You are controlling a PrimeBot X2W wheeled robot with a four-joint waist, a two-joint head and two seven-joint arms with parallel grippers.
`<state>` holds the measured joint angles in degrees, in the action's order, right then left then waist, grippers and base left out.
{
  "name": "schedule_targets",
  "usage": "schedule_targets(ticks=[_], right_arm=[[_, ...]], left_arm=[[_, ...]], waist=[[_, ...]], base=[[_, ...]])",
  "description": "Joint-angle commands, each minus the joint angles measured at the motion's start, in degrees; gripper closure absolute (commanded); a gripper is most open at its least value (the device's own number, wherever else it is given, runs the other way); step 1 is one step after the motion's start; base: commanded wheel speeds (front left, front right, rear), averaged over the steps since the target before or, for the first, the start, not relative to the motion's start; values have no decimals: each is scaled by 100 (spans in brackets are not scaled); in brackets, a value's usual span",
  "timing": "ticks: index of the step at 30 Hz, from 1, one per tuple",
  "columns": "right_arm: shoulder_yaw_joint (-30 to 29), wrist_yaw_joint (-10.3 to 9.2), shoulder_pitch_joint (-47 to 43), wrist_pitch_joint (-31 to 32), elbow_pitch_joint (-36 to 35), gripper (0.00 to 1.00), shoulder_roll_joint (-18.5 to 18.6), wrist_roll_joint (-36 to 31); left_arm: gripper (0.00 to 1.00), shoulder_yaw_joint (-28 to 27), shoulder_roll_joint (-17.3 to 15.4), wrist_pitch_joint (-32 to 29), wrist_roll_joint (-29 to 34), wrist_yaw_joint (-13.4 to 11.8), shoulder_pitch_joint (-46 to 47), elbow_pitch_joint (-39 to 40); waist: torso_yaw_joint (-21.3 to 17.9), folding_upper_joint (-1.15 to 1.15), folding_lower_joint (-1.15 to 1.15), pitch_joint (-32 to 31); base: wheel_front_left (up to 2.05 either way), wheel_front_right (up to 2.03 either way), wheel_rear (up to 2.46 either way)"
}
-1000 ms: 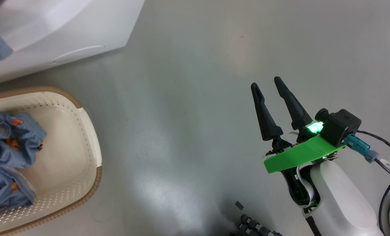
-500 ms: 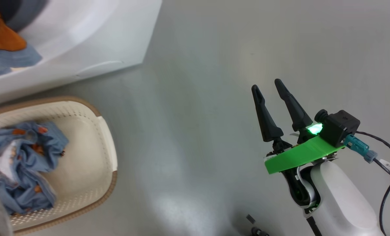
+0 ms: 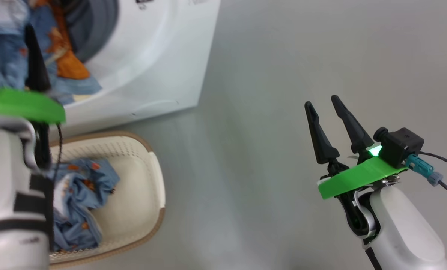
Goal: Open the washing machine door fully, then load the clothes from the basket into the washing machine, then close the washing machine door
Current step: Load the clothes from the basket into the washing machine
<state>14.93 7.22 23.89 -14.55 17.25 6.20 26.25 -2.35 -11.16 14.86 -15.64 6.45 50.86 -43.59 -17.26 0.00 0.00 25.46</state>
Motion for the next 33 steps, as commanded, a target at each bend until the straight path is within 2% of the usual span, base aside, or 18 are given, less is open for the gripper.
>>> schedule_targets(ticks=[1, 13, 21, 33], right_arm=[[109, 26, -200, -45, -88, 0, 79, -8], [68, 26, -558, -45, 67, 0, 252, 59], [134, 26, -740, -45, 155, 0, 286, 110], [86, 26, -893, -45, 65, 0, 410, 91]], left_arm=[[0, -129, -152, 13, -3, 27, -280, 261], [0, -183, 286, 14, -83, 93, -2225, 1561], [0, -413, 439, 14, -172, 99, -3330, 2353], [0, -409, 557, 14, -168, 102, -4035, 2920]], waist=[[327, 0, 0, -489], [706, 0, 0, -1421], [760, 0, 0, -1842], [819, 0, 0, -2045]], base=[[0, 0, 0], [0, 0, 0], [0, 0, 0], [0, 0, 0]])
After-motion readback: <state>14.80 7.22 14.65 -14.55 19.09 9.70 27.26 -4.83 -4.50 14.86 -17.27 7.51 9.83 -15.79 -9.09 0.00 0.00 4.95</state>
